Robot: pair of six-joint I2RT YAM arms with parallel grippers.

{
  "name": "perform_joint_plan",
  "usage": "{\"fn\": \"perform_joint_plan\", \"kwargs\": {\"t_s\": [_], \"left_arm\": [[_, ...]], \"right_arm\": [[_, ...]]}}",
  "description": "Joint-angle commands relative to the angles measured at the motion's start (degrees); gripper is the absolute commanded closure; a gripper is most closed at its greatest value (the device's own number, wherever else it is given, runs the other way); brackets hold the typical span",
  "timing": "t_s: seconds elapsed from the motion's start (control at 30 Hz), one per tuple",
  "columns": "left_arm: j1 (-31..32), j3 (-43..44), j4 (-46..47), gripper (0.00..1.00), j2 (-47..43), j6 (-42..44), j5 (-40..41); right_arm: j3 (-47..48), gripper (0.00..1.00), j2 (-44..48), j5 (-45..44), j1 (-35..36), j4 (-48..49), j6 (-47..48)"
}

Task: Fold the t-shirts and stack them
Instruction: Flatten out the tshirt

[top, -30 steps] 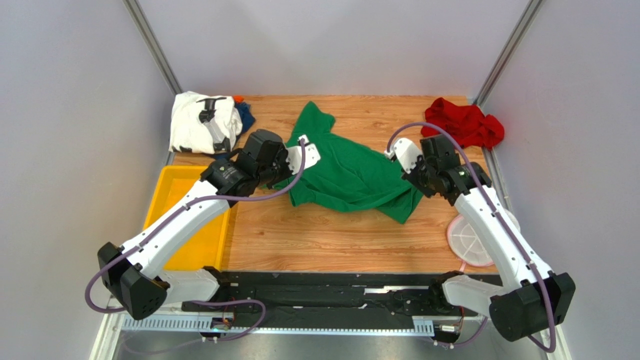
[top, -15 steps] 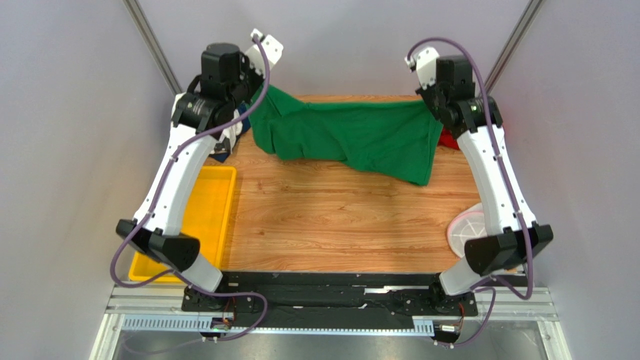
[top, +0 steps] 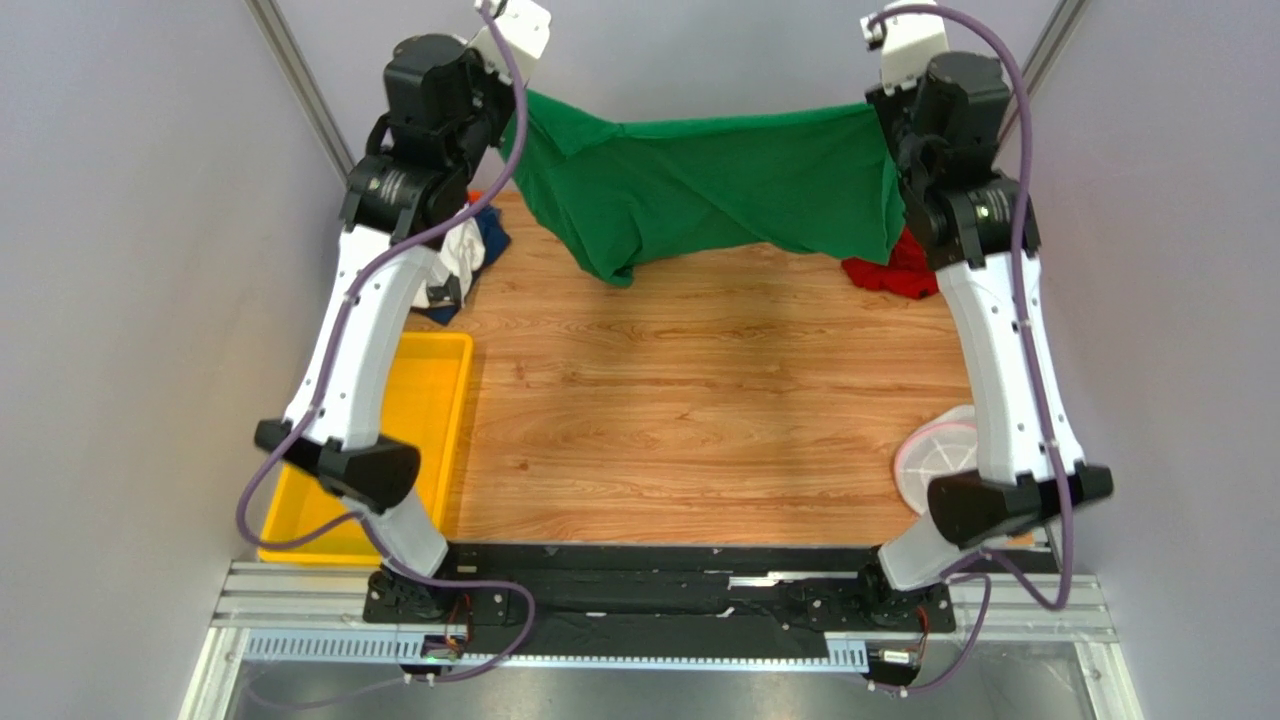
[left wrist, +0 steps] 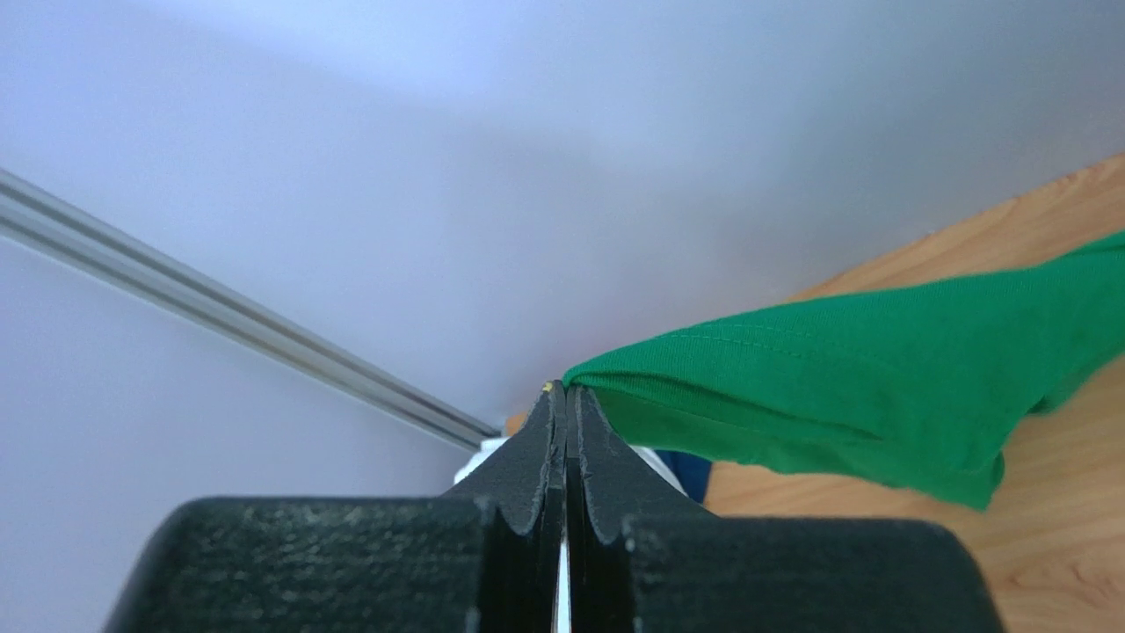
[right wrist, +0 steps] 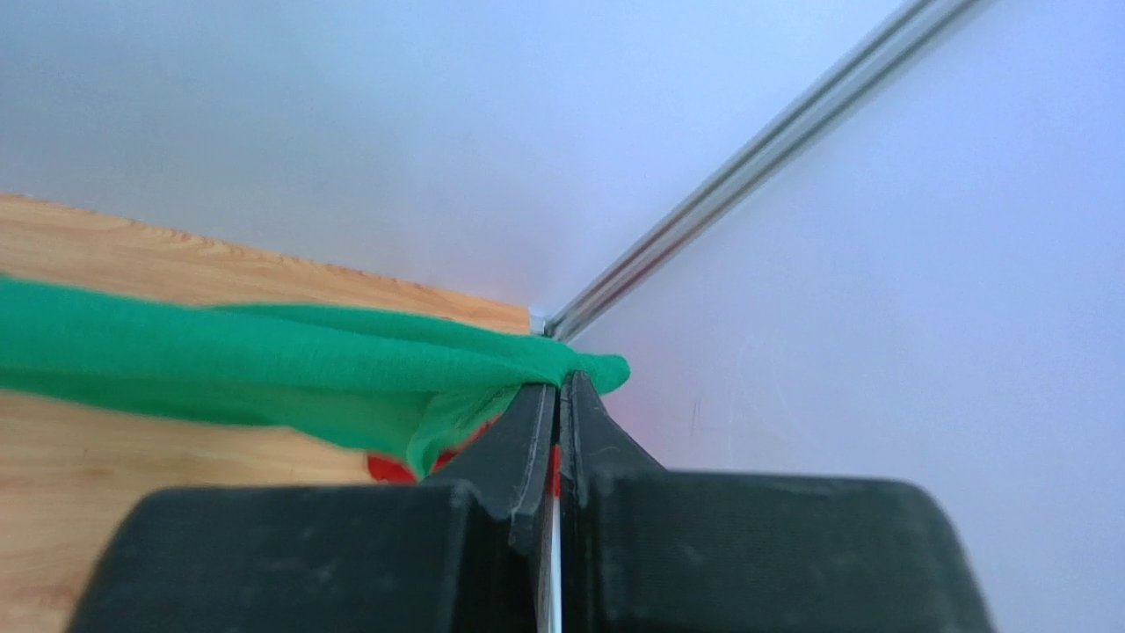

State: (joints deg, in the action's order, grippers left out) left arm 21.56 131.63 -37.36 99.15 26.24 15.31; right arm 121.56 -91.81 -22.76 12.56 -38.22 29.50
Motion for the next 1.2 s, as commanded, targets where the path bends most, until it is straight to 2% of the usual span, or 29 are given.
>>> {"fn": "perform_joint_plan", "kwargs": {"t_s": [0.0, 0.13, 0.33, 0.47, 0.6, 0.7, 0.87, 0.97, 1.0, 1.03, 1.1, 1.13, 1.17], "left_arm": [[-0.1, -8.4, 5.3, 1.0, -15.0, -2.8, -1.0], [0.0, -11.7, 2.7, 1.0, -25.6, -2.7, -1.7], [-0.1, -15.3, 1.3, 1.0, -38.1, -2.6, -1.6], [-0.1, -17.9, 1.9, 1.0, -42.2, -1.8, -1.3], [-0.2, -20.1, 4.2, 1.0, -42.0, 0.1, 1.0], [-0.2, -20.2, 7.1, 1.0, -38.3, 2.7, 2.9], [-1.7, -15.4, 12.4, 1.0, -23.8, 5.7, 3.8], [-5.2, -2.7, 10.2, 1.0, -10.6, 3.7, 2.5], [-6.9, 7.7, 7.2, 1.0, -6.7, 2.8, 1.9], [-7.6, 13.6, 5.9, 1.0, 1.6, 2.9, 2.1], [-8.4, 28.7, 5.0, 1.0, 9.3, 5.1, 3.7], [-8.5, 30.9, 6.2, 1.0, 13.7, 6.3, 4.6], [-8.6, 31.3, 7.5, 1.0, 14.3, 6.9, 4.9]], "right_arm": [[-9.9, 1.0, 13.7, 0.9, -0.3, 6.8, -2.8], [-14.0, 1.0, 23.6, 1.0, -0.2, 4.0, -3.7], [-15.1, 1.0, 32.6, 0.7, -0.2, -0.6, -4.4], [-14.1, 1.0, 36.4, 0.9, -0.3, -2.8, -4.7], [-16.7, 1.0, 36.9, -0.8, -0.3, -0.7, -3.4], [-18.1, 1.0, 34.7, -1.3, -0.3, 1.6, -2.2], [-18.6, 1.0, 25.5, -2.5, -0.5, 7.8, 0.9], [-14.0, 1.0, 17.5, -1.3, -2.6, 9.3, 1.0], [-11.5, 1.0, 15.3, -0.8, -3.3, 9.3, 0.8], [-6.7, 1.0, 13.3, -0.4, -5.1, 9.3, 0.7], [-0.7, 1.0, 6.5, 0.8, -6.6, 8.3, 0.6], [1.9, 1.0, 4.2, 0.8, -7.5, 7.9, 0.6], [7.2, 1.0, 2.4, 0.7, -7.9, 7.0, 0.7]]}}
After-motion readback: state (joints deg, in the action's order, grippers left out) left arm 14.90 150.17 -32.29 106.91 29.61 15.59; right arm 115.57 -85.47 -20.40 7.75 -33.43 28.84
